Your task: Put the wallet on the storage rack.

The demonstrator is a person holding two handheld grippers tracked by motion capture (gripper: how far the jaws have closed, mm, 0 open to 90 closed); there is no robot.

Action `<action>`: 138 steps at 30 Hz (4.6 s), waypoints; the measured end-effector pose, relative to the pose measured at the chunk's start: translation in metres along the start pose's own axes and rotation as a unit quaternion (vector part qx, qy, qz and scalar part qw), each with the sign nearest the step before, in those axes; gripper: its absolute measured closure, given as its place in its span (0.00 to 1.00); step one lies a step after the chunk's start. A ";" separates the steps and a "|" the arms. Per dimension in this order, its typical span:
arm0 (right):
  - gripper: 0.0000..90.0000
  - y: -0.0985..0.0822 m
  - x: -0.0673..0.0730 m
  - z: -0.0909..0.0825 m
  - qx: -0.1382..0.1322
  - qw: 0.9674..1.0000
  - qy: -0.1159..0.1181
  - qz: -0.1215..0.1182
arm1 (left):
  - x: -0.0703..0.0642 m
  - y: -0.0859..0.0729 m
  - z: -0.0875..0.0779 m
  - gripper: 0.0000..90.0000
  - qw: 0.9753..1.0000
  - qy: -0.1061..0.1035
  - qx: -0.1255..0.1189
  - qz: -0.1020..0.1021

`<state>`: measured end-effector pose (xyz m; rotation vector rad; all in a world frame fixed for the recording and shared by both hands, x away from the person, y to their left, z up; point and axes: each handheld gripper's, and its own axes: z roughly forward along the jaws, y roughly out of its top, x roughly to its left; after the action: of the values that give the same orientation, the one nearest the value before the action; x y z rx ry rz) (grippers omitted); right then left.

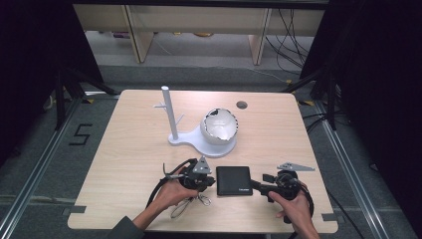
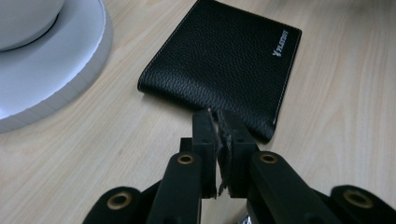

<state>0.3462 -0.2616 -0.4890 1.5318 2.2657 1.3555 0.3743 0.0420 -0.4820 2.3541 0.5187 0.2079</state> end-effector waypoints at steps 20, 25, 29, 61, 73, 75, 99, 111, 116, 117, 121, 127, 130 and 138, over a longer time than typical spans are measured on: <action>0.38 0.013 0.007 0.035 0.042 0.999 -0.009 0.011 | -0.005 0.003 0.019 0.93 0.999 -0.002 0.035 0.012; 0.37 0.012 0.005 0.038 0.042 0.999 0.001 0.026 | -0.005 0.004 0.020 0.94 0.999 -0.005 0.047 0.019; 0.37 0.011 0.002 0.041 0.036 0.998 0.010 0.044 | -0.006 0.004 0.021 0.94 0.999 -0.003 0.049 0.020; 0.78 0.009 -0.001 0.039 0.001 0.989 0.098 0.115 | -0.011 0.003 0.022 0.89 0.998 -0.006 0.061 0.022; 0.88 0.019 0.015 0.032 -0.017 0.988 0.128 0.086 | -0.001 0.003 -0.029 0.48 0.999 0.015 0.026 -0.017; 0.89 0.022 0.017 0.031 -0.025 0.989 0.130 0.060 | -0.001 -0.001 -0.040 0.44 0.999 0.018 0.022 -0.022; 0.90 0.081 0.020 -0.002 -0.082 0.989 0.123 0.020 | 0.005 -0.110 -0.109 0.34 0.990 0.098 -0.021 -0.095; 0.90 0.121 0.015 -0.008 -0.107 0.989 0.104 0.022 | -0.004 -0.124 -0.112 0.33 0.989 0.091 -0.028 -0.112; 0.90 0.139 0.006 -0.004 -0.112 0.989 0.087 0.030 | -0.005 -0.126 -0.112 0.33 0.990 0.093 -0.026 -0.106; 0.90 0.142 0.003 -0.002 -0.115 0.989 0.083 0.029 | -0.005 -0.126 -0.112 0.33 0.989 0.093 -0.025 -0.109; 0.90 0.153 -0.004 0.005 -0.121 0.990 0.066 0.033 | -0.005 -0.129 -0.110 0.32 0.990 0.092 -0.019 -0.109; 0.90 0.168 -0.009 0.020 -0.121 0.990 0.052 0.053 | -0.005 -0.129 -0.109 0.32 0.989 0.092 -0.022 -0.115; 0.90 0.173 -0.009 0.030 -0.118 0.990 0.046 0.059 | -0.004 -0.129 -0.110 0.32 0.989 0.090 -0.027 -0.113; 0.90 0.177 -0.011 0.059 -0.096 0.992 0.032 0.074 | -0.004 -0.131 -0.111 0.32 0.988 0.096 -0.021 -0.117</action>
<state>0.5064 -0.2155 -0.4043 1.6387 2.0198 1.6296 0.2987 0.1956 -0.4888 2.2220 0.8697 0.3348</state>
